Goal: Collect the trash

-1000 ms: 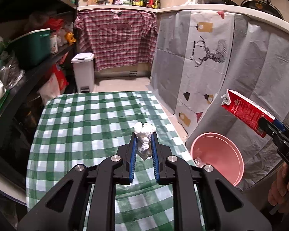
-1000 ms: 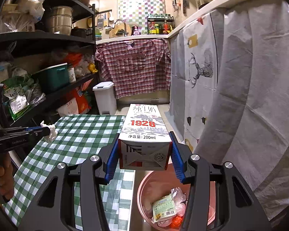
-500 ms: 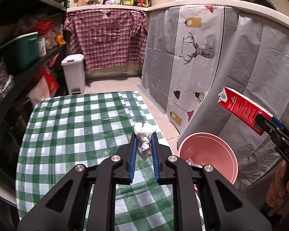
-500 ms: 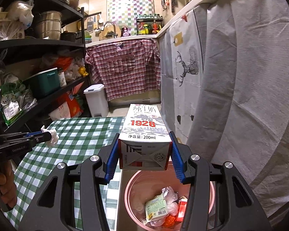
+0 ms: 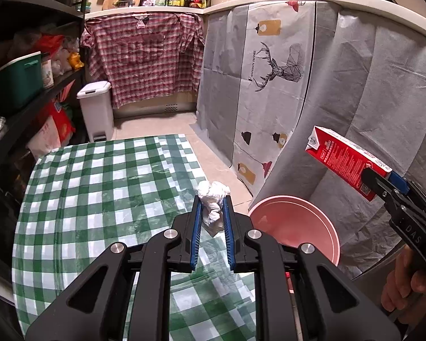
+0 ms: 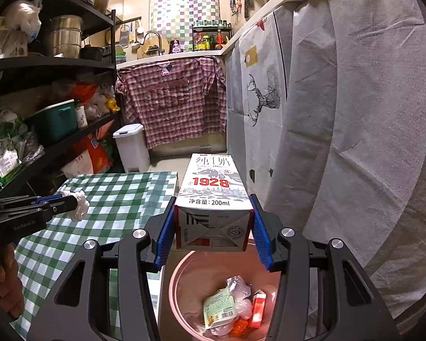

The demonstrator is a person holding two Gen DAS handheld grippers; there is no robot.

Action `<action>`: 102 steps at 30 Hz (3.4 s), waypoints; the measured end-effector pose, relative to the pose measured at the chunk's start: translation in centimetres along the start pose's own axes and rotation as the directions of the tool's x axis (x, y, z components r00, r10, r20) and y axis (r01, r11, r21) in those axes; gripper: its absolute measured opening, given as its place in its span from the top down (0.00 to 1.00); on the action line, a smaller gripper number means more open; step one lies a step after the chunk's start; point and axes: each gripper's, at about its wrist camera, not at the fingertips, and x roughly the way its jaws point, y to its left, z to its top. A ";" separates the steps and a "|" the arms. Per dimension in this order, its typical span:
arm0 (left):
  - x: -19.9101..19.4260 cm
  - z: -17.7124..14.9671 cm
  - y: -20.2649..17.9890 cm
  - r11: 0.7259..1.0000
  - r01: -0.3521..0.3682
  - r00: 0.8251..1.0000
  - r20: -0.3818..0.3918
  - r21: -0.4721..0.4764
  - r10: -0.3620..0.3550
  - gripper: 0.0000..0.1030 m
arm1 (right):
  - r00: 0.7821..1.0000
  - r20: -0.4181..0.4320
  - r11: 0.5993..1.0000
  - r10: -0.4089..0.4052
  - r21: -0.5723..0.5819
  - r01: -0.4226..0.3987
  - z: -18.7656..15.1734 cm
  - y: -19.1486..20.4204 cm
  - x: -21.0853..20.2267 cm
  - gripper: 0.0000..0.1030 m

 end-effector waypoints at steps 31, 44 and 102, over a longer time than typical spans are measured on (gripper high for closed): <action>6.8 -1.0 -9.0 0.984 0.142 0.983 -0.135 0.112 -0.126 0.85 | 0.979 -0.165 0.989 -0.117 0.070 0.130 -1.6 -4.4 2.3 0.52; 8.6 -1.7 -10.0 0.976 0.174 0.973 -0.174 0.129 -0.150 0.68 | 0.970 -0.226 0.991 -0.088 0.081 0.109 -2.5 -5.3 3.4 0.38; -5.2 -12.1 -6.9 1.000 -0.023 0.999 -0.032 0.019 0.024 0.11 | 0.939 -0.248 0.965 -0.239 0.049 0.259 -8.6 -0.7 -11.5 0.05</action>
